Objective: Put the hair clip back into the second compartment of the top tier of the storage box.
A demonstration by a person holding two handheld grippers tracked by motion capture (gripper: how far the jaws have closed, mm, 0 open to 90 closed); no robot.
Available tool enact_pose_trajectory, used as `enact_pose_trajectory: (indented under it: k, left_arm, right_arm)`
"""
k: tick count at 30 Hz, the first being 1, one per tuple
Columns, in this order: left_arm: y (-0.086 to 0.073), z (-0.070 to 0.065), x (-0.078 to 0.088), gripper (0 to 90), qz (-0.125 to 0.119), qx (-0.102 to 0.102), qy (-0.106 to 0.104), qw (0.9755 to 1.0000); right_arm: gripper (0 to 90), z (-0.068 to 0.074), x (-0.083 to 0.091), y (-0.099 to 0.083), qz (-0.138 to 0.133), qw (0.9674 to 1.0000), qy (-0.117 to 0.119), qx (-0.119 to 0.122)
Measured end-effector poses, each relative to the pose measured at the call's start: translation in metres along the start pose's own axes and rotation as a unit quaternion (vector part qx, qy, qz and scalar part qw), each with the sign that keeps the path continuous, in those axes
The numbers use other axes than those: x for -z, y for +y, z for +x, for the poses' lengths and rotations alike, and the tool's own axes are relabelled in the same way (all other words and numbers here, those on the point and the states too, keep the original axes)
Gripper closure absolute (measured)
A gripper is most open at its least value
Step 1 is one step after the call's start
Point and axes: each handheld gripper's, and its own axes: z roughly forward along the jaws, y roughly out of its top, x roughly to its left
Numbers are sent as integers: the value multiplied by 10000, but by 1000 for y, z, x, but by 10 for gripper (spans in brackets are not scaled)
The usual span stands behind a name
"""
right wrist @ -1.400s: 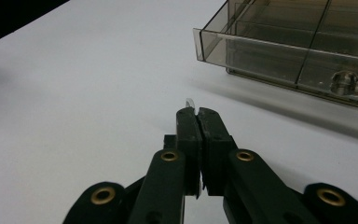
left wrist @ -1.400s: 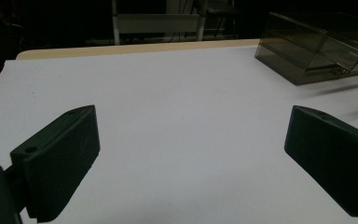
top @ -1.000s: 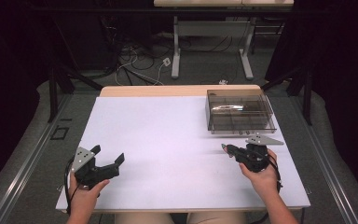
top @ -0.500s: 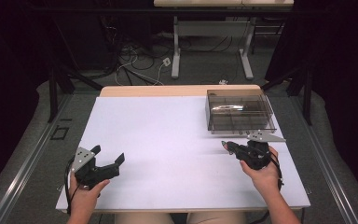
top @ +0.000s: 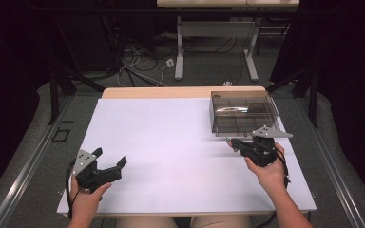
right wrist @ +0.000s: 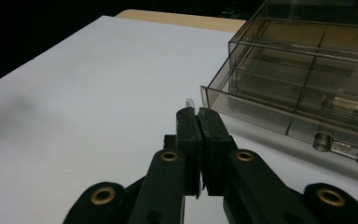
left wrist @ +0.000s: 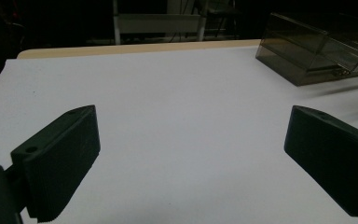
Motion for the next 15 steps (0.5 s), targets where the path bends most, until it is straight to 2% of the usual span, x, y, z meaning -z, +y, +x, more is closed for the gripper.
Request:
enact_pose_trajectory:
  k: [15]
  left_arm:
    - [0, 1, 0, 33, -6, -3, 6, 10000]
  right_arm:
    - [880, -5, -3, 13, 29, 9999, -86, -41]
